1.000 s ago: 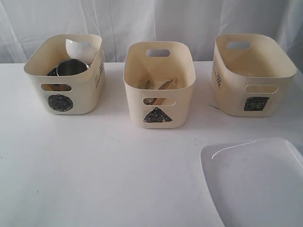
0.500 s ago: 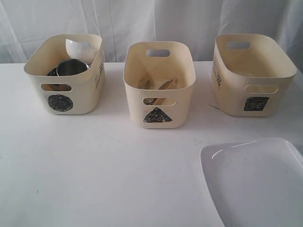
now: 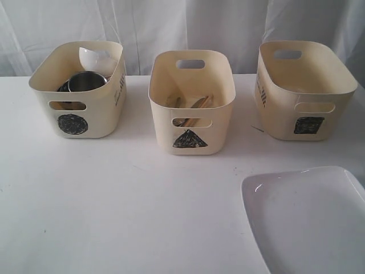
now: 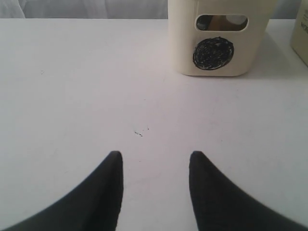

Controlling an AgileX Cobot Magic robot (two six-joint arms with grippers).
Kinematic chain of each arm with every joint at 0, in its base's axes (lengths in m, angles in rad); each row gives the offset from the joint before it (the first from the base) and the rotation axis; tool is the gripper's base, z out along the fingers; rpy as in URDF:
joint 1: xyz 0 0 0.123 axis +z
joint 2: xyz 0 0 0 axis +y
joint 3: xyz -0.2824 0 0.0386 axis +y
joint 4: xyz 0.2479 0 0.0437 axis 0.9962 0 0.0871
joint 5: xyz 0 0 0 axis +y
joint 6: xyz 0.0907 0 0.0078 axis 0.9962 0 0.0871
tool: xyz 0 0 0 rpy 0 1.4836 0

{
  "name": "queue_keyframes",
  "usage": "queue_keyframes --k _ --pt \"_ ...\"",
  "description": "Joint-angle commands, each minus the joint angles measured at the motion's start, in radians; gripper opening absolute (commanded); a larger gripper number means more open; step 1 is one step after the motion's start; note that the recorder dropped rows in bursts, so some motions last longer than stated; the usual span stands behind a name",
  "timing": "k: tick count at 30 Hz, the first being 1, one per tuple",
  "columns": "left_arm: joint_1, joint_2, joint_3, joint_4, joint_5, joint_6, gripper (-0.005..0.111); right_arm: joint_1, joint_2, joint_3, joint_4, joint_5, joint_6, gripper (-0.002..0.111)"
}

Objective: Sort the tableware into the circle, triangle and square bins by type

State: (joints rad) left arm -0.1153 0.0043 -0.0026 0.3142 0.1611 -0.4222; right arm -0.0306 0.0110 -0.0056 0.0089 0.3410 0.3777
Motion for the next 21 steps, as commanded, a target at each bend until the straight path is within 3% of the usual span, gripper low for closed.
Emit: queue_keyframes --k 1,5,11,21 --pt "0.004 -0.004 0.003 -0.096 0.017 0.116 0.049 0.0 -0.003 0.006 -0.001 -0.005 0.0 0.0" --pt "0.004 -0.004 0.003 -0.168 0.029 0.236 0.049 0.0 -0.003 0.006 -0.001 -0.005 0.0 0.0" --pt "0.004 -0.004 0.003 -0.378 0.034 0.552 0.049 0.0 -0.003 0.006 -0.001 -0.005 0.0 0.0" --pt "0.004 -0.004 0.003 -0.389 0.034 0.579 0.049 0.0 -0.003 0.006 -0.001 -0.005 0.0 0.0"
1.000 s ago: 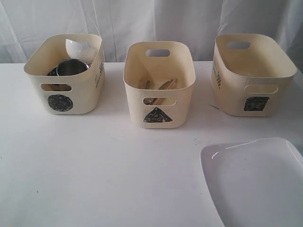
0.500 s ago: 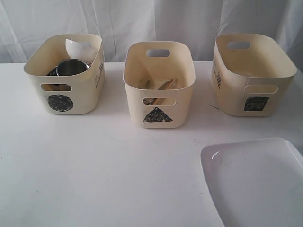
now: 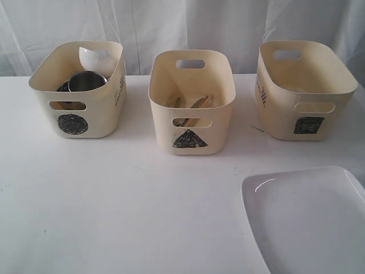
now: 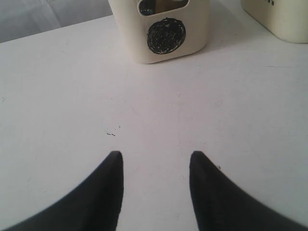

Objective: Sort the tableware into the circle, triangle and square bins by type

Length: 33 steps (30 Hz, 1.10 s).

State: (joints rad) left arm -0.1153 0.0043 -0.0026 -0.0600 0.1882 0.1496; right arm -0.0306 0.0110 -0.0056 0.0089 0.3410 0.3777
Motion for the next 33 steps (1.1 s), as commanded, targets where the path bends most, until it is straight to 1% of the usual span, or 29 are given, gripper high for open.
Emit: queue_keyframes --k 1,20,26,33 --pt "0.004 -0.004 0.003 -0.015 0.007 0.007 0.049 0.0 -0.003 0.006 -0.001 -0.005 0.0 0.0" --pt "0.004 -0.004 0.003 -0.015 0.007 -0.001 0.049 0.0 -0.003 0.006 -0.001 -0.005 0.0 0.0" --pt "0.004 -0.004 0.003 -0.001 0.007 -0.141 0.049 0.0 -0.003 0.006 -0.001 -0.005 0.0 0.0" --pt "0.004 -0.004 0.003 0.011 0.007 -0.15 0.049 0.0 -0.003 0.006 -0.001 -0.005 0.0 0.0"
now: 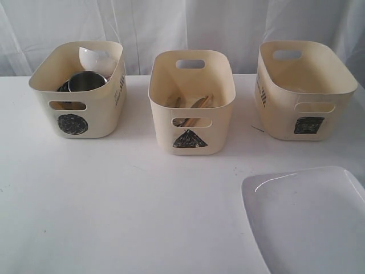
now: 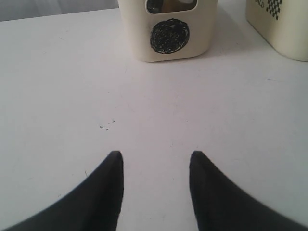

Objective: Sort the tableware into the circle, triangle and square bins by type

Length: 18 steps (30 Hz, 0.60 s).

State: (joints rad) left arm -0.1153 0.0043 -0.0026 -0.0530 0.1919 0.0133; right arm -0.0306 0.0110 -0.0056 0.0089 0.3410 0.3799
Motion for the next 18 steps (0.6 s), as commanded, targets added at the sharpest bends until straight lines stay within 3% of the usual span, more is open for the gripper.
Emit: queue_keyframes --k 1,13,18 --pt "0.004 -0.004 0.003 0.004 0.003 -0.013 0.049 0.0 -0.003 0.006 -0.001 -0.005 -0.002 0.0" --pt "0.004 -0.004 0.003 0.003 0.003 -0.013 0.049 0.0 -0.003 0.006 -0.001 -0.005 -0.002 0.0" --pt "0.043 -0.004 0.003 0.003 0.003 -0.013 0.049 0.0 -0.003 0.006 -0.001 -0.005 -0.002 0.0"
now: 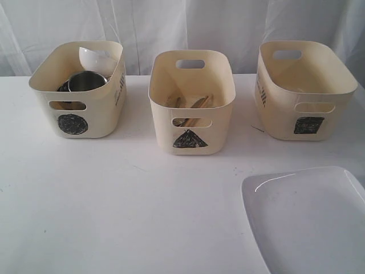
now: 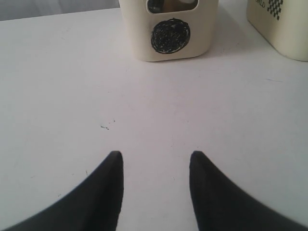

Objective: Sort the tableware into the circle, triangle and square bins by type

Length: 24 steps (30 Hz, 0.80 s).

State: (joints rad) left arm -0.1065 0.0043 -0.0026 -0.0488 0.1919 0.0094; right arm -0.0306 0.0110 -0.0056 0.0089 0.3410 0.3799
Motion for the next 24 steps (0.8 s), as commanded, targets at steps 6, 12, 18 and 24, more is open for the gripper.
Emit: queue_keyframes --k 6,12,18,24 --pt "0.157 -0.004 0.003 -0.001 0.003 -0.009 0.049 0.0 -0.003 0.006 -0.001 -0.005 -0.002 0.0" --pt "0.235 -0.004 0.003 -0.001 0.003 -0.009 0.049 0.0 -0.003 0.006 -0.001 -0.005 -0.002 0.0" --pt "0.235 -0.004 0.003 -0.001 0.003 -0.009 0.049 0.0 -0.003 0.006 -0.001 -0.005 -0.002 0.0" --pt "0.235 -0.004 0.003 -0.001 0.003 -0.009 0.049 0.0 -0.003 0.006 -0.001 -0.005 -0.002 0.0"
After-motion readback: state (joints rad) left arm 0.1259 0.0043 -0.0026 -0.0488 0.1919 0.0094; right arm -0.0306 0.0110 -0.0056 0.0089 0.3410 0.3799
